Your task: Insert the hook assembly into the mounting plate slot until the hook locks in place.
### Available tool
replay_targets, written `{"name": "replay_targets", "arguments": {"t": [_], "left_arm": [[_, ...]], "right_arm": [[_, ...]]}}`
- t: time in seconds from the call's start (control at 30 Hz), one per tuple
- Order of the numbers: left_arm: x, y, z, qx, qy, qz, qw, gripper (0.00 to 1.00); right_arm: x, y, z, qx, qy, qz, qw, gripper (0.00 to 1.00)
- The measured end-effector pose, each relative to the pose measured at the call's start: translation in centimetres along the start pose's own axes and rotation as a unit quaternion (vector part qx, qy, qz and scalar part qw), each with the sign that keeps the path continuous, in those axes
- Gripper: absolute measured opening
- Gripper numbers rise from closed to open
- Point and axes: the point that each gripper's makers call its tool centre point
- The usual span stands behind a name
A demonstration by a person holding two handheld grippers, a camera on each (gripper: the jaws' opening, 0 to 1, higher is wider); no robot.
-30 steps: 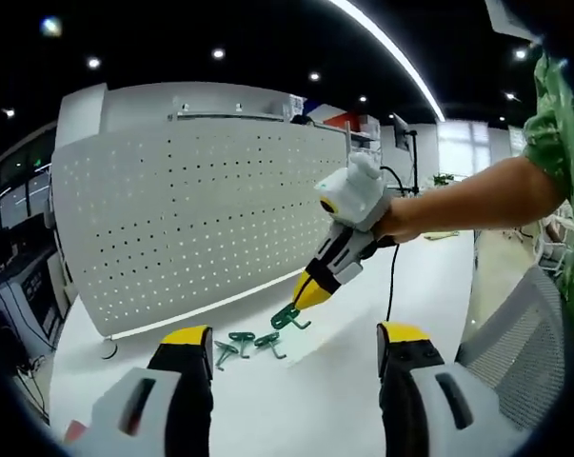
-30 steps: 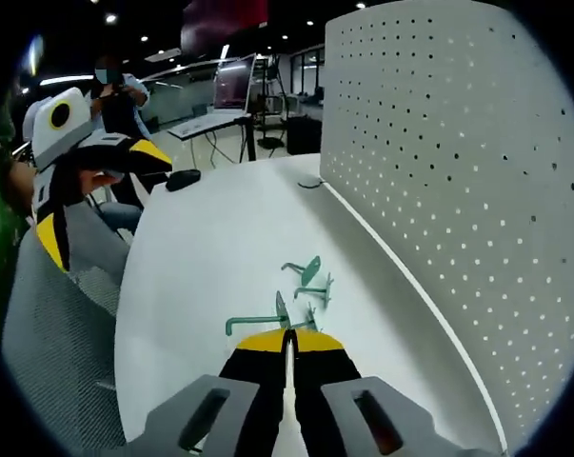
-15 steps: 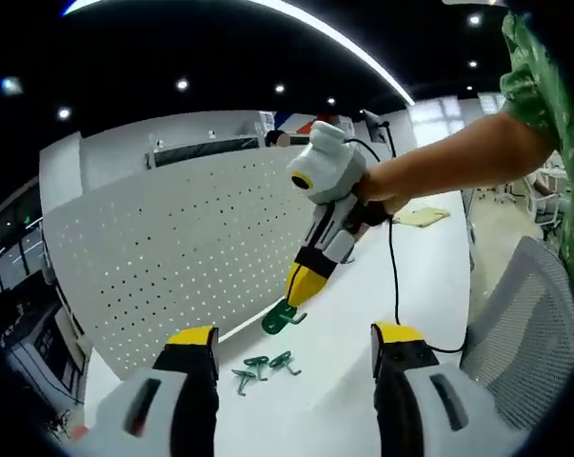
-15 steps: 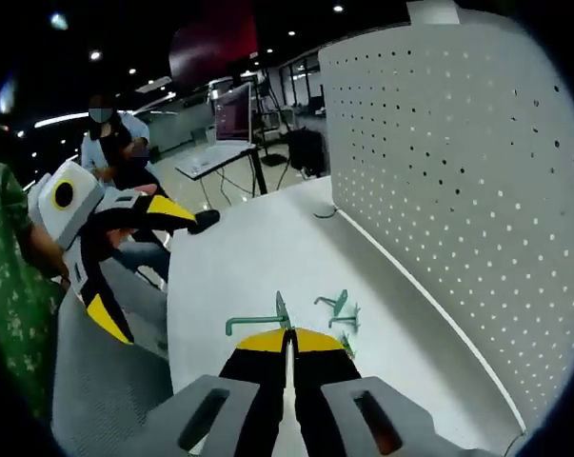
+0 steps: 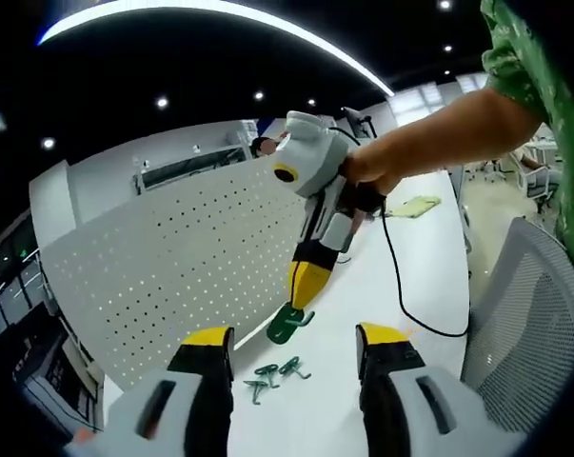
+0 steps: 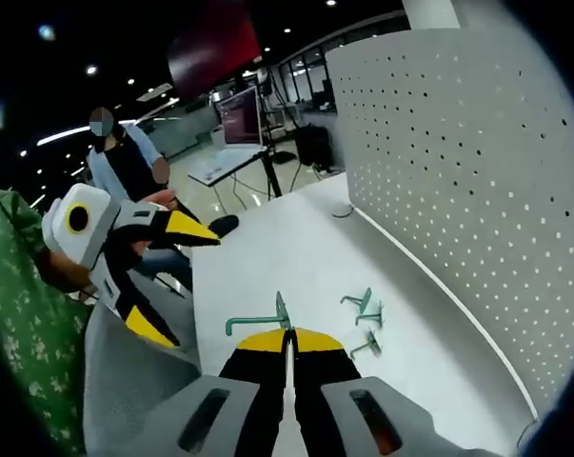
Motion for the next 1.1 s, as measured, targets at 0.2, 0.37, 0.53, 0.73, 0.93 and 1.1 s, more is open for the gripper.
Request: {"name": "replay_targets", "arguments": {"t": [0.2, 0.37, 0.53, 0.73, 0.93, 1.1], "left_arm": [[-0.7, 0.7, 0.1, -0.012, 0.009, -0.008, 0.9999, 0.45], [-1.1, 0.8, 0.4, -0.024, 0.016, -0.009, 0.9995, 0.40], [-1.5, 1.0, 0.6, -0.041, 0.025, -0.012, 0.9988, 0.31], [-1.7, 1.0, 1.2, -0.054, 0.035, -0.008, 0.9979, 0.22], [-1.8, 1.0, 1.5, -0.060, 0.042, -0.008, 0.9973, 0.15], [-1.8, 1.1, 2.0, -0.061, 0.051, -0.008, 0.9968, 0.09]], "right_arm": [[0.0, 0.0, -0.3, -0.004, 0.000, -0.010, 0.9999, 0.00], [-0.1, 0.1, -0.7, -0.010, -0.003, -0.015, 0.9998, 0.00], [-0.4, 0.4, -1.2, -0.017, -0.006, -0.022, 0.9996, 0.00], [-0.7, 0.7, -1.7, -0.024, -0.012, -0.029, 0.9992, 0.00], [-0.8, 0.9, -2.0, -0.034, -0.019, -0.031, 0.9988, 0.00], [-0.8, 0.9, -2.0, -0.044, -0.021, -0.031, 0.9984, 0.00]]}}
Point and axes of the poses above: the point that each gripper's makers call its tool centre point, and the gripper's own axes: x roughly backward along the fingers, z roughly to its right, y roughly out of its underside, and after that the axes turned 2 degrees about z, right-handed
